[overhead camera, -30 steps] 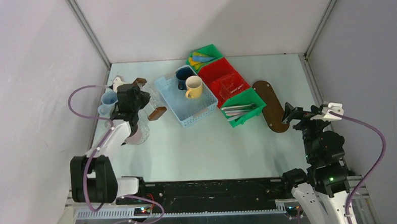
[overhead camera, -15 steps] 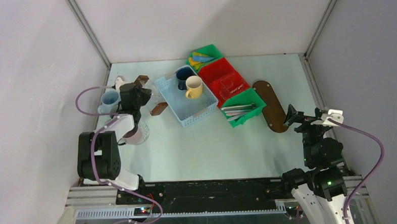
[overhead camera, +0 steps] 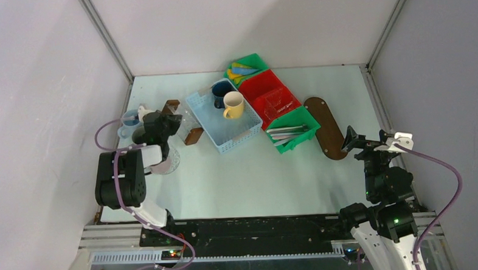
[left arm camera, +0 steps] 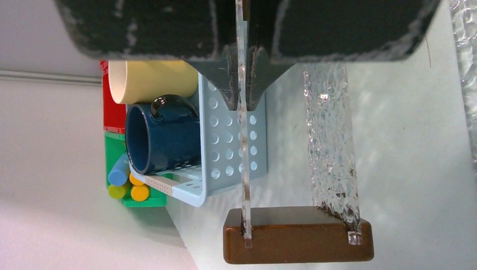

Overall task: Prepare toiletry sets of a toothbrush and toothpaste on the tray
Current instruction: Place the toothpaste holder at the center of the board.

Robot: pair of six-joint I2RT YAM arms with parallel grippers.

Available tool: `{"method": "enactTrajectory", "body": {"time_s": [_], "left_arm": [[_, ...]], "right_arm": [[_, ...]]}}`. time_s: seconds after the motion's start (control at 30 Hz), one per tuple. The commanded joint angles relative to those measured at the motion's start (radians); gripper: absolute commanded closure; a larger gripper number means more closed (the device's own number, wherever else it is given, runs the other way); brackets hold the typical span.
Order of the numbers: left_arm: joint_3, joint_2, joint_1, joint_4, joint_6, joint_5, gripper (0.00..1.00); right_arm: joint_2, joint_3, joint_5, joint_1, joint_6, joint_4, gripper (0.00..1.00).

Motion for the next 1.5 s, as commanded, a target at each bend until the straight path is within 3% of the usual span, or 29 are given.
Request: {"method": "enactTrajectory", "body": {"time_s": [0.0,0.2,0.5,0.77,0.93,1.37,1.47], "left_arm": [[-0.024,0.007,0.023,0.153,-0.026,0.016,1.0],[-0.065,0.008,0.046,0.16,-0.028,0.014,0.97],[-0.11,0.003,0.075,0.176,-0.034,0.01,0.64],[-0.119,-0.023,0.085,0.125,-0.038,-0.034,0.54],[-0.118,-0.048,0.086,0.085,-0.042,-0.048,0.4],[0.007,-0.125,0.081,-0.286,0.02,-0.152,0.03],[0.043,-0.14,0.073,-0.368,0.037,-0.169,0.01]], "right_arm": [[-0.015,-0.006,0.001,0.006,-0.015,0.048,0.01],[-0.017,-0.006,-0.004,0.006,-0.013,0.048,0.01],[-0.015,-0.006,-0.016,0.009,-0.009,0.048,0.01],[-0.017,-0.006,-0.023,0.009,-0.008,0.046,0.01],[-0.016,-0.006,-0.03,0.009,-0.005,0.047,0.01],[-0.031,-0.006,-0.035,0.009,0.0,0.046,0.0],[-0.036,-0.009,-0.034,0.009,0.0,0.047,0.01]]}}
